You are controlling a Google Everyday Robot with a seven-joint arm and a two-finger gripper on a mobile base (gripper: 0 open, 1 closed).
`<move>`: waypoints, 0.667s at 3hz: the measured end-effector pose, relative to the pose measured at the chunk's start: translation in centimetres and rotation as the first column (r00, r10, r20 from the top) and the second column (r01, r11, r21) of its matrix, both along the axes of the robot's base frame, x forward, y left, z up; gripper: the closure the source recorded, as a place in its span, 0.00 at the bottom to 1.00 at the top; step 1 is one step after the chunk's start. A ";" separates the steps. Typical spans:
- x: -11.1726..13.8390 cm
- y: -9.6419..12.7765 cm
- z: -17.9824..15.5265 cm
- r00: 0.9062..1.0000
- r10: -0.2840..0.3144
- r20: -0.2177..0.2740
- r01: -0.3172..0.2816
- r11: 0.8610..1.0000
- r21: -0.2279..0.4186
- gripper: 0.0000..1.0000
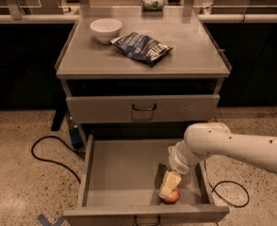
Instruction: Pick apple from middle drawer and place on counter
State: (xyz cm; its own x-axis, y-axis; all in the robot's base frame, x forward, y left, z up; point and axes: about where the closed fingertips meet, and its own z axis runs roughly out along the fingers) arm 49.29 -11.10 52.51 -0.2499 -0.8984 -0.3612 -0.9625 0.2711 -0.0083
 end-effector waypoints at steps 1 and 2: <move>-0.1 -0.6 -6.3 0.993 -0.064 -0.100 0.071 0.995 0.068 0.00; -2.1 0.2 -10.4 0.982 -0.060 -0.178 0.077 0.993 0.087 0.00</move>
Offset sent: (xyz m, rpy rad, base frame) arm 0.0002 -0.0057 -0.0533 0.0620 0.0819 -0.0604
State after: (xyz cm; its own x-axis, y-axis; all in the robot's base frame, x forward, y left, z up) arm 47.21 -10.92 42.15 -0.3766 -0.8415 -0.3875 -0.9259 0.3283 0.1870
